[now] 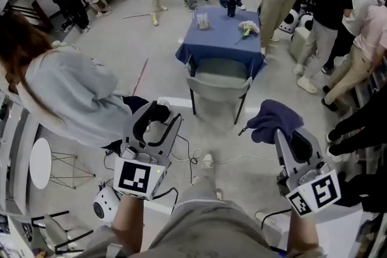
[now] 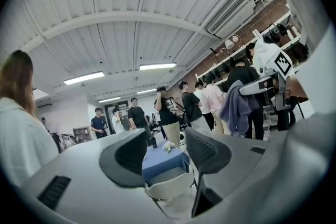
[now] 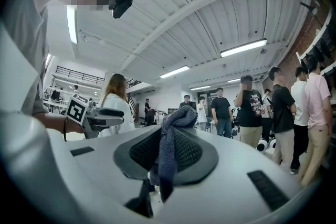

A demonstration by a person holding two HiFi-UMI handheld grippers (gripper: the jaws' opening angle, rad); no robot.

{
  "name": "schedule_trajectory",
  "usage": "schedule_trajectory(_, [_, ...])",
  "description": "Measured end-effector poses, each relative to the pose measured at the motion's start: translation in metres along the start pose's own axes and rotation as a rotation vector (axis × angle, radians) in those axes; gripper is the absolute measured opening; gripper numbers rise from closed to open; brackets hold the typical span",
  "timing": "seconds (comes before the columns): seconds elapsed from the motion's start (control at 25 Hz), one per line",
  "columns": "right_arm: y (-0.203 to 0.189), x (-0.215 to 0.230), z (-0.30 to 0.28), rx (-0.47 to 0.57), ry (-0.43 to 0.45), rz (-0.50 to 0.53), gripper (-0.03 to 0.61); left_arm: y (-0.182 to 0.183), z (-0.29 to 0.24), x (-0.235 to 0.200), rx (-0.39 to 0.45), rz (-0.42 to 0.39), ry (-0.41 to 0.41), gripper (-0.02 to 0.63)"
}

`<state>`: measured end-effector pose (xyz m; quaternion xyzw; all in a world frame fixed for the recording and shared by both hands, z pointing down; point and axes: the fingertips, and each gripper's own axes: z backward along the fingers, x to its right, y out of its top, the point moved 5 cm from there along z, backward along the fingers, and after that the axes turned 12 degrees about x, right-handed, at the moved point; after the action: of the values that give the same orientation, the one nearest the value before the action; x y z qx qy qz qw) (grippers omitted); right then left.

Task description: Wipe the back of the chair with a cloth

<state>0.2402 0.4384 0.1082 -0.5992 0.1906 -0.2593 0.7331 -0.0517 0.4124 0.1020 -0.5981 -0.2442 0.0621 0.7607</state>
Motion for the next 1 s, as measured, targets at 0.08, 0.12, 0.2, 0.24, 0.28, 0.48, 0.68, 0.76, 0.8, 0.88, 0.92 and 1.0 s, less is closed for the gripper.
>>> schedule_trajectory(0.08, [-0.006,0.005,-0.004,-0.008,0.004,-0.006,0.071,-0.007,-0.005,-0.004,-0.023,-0.009,-0.017,0.251])
schedule_trajectory(0.12, [-0.009,0.007,-0.006,-0.012,0.007,-0.009,0.071,-0.012,-0.007,-0.005,-0.038,-0.008,-0.029,0.256])
schedule_trajectory(0.2, [-0.016,0.012,-0.012,-0.016,0.018,-0.01,0.071,-0.021,-0.013,-0.006,-0.064,-0.004,-0.05,0.258])
schedule_trajectory(0.24, [-0.019,0.014,-0.015,-0.016,0.024,-0.007,0.071,-0.025,-0.017,-0.007,-0.071,-0.007,-0.058,0.259])
schedule_trajectory(0.28, [-0.021,0.016,-0.018,-0.016,0.028,-0.004,0.071,-0.028,-0.021,-0.01,-0.073,-0.015,-0.062,0.259])
schedule_trajectory(0.48, [-0.037,0.03,-0.039,-0.027,0.034,-0.01,0.071,-0.048,-0.041,-0.025,-0.082,-0.053,-0.073,0.259])
schedule_trajectory(0.68, [-0.057,0.046,-0.07,-0.057,0.037,-0.019,0.071,-0.075,-0.065,-0.046,-0.115,-0.066,-0.107,0.259])
schedule_trajectory(0.76, [-0.065,0.051,-0.087,-0.075,0.039,-0.029,0.071,-0.085,-0.077,-0.058,-0.125,-0.053,-0.118,0.259])
schedule_trajectory(0.8, [-0.069,0.054,-0.097,-0.084,0.04,-0.033,0.071,-0.09,-0.084,-0.065,-0.13,-0.051,-0.123,0.259])
schedule_trajectory(0.88, [-0.079,0.062,-0.119,-0.104,0.041,-0.038,0.071,-0.102,-0.102,-0.079,-0.141,-0.039,-0.131,0.259])
schedule_trajectory(0.92, [-0.084,0.066,-0.13,-0.115,0.04,-0.042,0.071,-0.108,-0.111,-0.085,-0.148,-0.03,-0.136,0.258])
schedule_trajectory(1.0, [-0.092,0.073,-0.151,-0.138,0.034,-0.052,0.071,-0.12,-0.129,-0.099,-0.163,-0.033,-0.157,0.259])
